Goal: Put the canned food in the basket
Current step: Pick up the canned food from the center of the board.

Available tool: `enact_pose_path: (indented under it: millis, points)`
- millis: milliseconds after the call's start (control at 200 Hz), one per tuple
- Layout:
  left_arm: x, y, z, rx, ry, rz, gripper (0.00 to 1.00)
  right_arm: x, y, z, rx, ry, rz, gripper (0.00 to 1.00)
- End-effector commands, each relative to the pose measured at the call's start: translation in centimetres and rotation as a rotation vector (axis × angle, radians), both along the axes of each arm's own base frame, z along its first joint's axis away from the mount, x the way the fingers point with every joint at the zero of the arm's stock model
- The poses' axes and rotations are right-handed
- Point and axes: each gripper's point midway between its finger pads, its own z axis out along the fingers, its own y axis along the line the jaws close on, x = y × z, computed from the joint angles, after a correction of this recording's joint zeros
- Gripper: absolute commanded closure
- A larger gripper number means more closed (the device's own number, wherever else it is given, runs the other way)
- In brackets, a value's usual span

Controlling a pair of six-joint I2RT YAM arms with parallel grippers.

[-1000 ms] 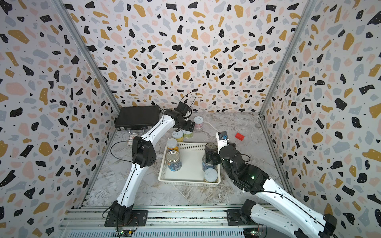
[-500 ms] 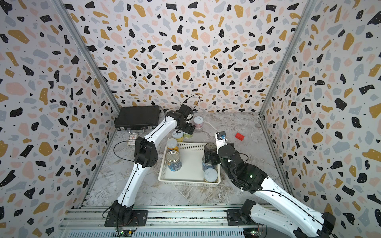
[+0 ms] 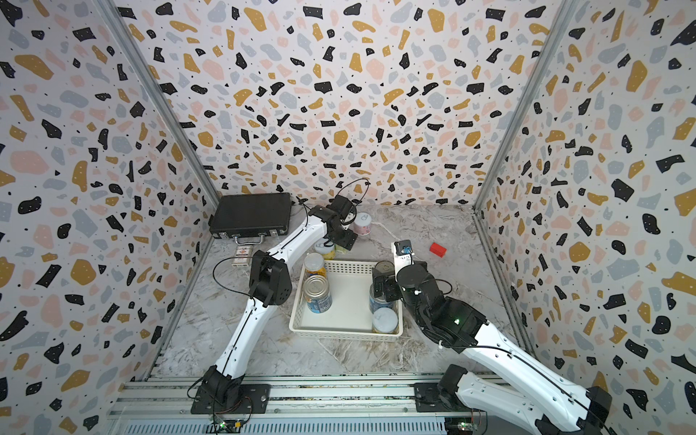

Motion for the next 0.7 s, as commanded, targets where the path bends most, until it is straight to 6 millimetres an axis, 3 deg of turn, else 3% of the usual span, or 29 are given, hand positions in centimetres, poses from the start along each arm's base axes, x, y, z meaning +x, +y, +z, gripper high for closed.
enact_pose_path:
  millis: [0,275,445,556,696]
  points:
    - [0.7,-0.7,0.5,-0.012,-0.038,-0.011,0.20,0.0,0.0,0.5,0.013,0.002,-0.001,0.00]
    - [1.0,-0.6,3.2,-0.033,-0.093,0.008,0.35,-0.1,0.1,0.4,0.014,0.004,0.003,0.00]
    - [0.9,-0.4,8.3,-0.080,-0.176,0.036,0.43,0.0,0.0,0.5,0.015,0.001,-0.003,0.00]
    - [0.3,-0.5,12.1,-0.133,-0.223,0.042,0.43,0.0,-0.1,0.5,0.016,0.002,-0.004,0.00]
    - [-0.6,-0.6,15.5,-0.172,-0.253,0.044,0.44,0.0,-0.2,0.4,0.013,0.002,-0.008,0.00]
